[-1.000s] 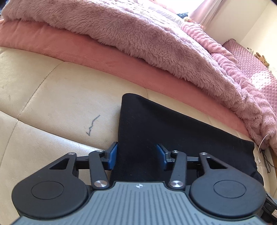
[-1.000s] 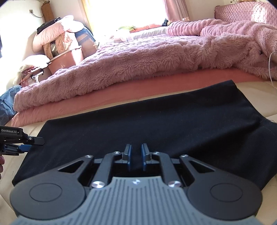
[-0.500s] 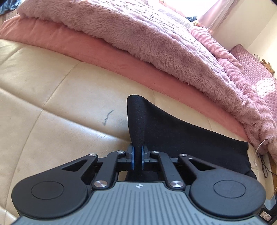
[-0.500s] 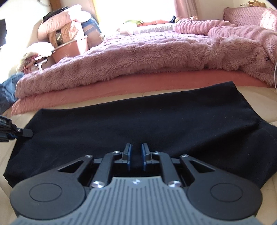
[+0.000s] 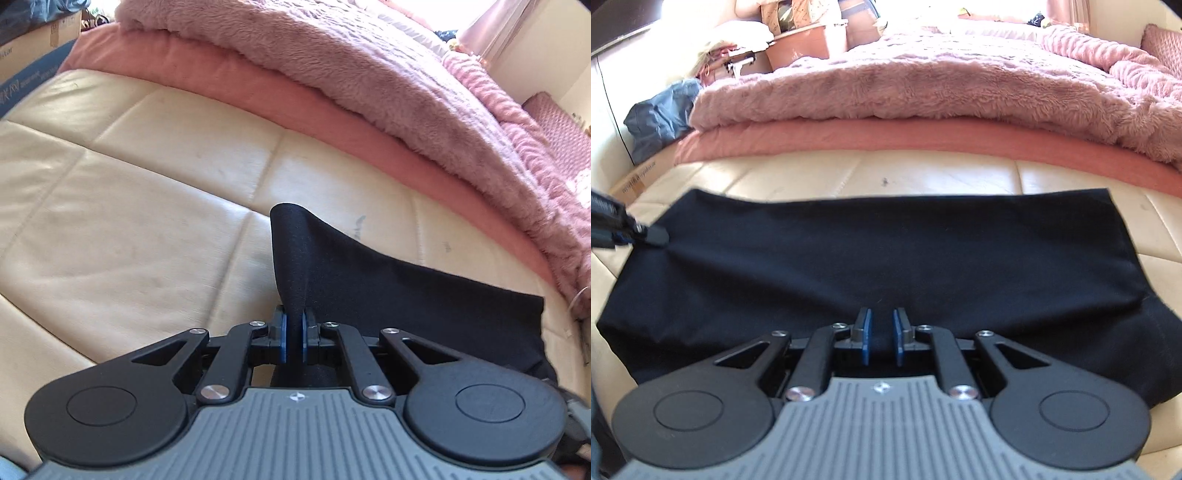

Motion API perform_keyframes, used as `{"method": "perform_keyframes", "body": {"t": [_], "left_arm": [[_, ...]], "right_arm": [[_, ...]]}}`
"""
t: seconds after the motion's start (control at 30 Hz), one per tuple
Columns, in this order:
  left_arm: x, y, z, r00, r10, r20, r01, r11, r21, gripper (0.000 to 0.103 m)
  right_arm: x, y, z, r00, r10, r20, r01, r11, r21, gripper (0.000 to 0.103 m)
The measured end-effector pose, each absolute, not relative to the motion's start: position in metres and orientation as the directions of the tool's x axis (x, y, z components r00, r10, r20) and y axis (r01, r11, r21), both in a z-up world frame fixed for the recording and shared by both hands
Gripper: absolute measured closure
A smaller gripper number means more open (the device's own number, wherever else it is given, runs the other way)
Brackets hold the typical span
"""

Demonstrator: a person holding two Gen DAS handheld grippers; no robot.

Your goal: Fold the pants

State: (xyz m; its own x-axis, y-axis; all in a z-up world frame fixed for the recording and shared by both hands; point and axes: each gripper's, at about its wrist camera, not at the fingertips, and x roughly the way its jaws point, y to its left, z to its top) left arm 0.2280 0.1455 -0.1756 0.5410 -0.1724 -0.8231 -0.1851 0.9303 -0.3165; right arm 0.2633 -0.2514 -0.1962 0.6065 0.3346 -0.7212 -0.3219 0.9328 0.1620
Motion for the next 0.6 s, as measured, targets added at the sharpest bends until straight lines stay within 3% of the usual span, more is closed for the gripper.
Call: {"method": "perform_keyframes", "body": {"t": [0.13,0.2,0.33,0.47,0.6], "left_arm": [[0.245,0.158,-0.184,0.533,-0.148,-0.833,-0.189,0.939,-0.288,0.095],[0.252,0.159,-0.186,0.519,-0.136,-0.844,-0.181,0.947,-0.264,0.094],[0.256,0.153,-0.185,0.525,-0.068,-0.848,-0.182,0.965,-0.191,0.081],[0.253,0.149,-0.178,0.578,-0.039,-0.815,-0.206,0.96,-0.191,0.069],[0.251,0.136,-0.164,0.621,-0.055,-0.782,-0.171,0.964,-0.203,0.068]], "right_arm": [[0.266,-0.272,-0.187,0.614,0.313,-0.725,-0.26,0.947,0.188,0.09],[0.269,-0.297,-0.18,0.614,0.306,-0.727,-0.215,0.952,0.219,0.065],[0.284,-0.362,-0.172,0.609,0.347,-0.713,-0.093,0.924,0.371,0.056],[0.313,-0.415,-0.178,0.559,0.409,-0.721,-0.024,0.877,0.479,0.036],[0.334,-0.441,-0.195,0.501,0.471,-0.726,-0.043,0.851,0.523,0.036]]}}
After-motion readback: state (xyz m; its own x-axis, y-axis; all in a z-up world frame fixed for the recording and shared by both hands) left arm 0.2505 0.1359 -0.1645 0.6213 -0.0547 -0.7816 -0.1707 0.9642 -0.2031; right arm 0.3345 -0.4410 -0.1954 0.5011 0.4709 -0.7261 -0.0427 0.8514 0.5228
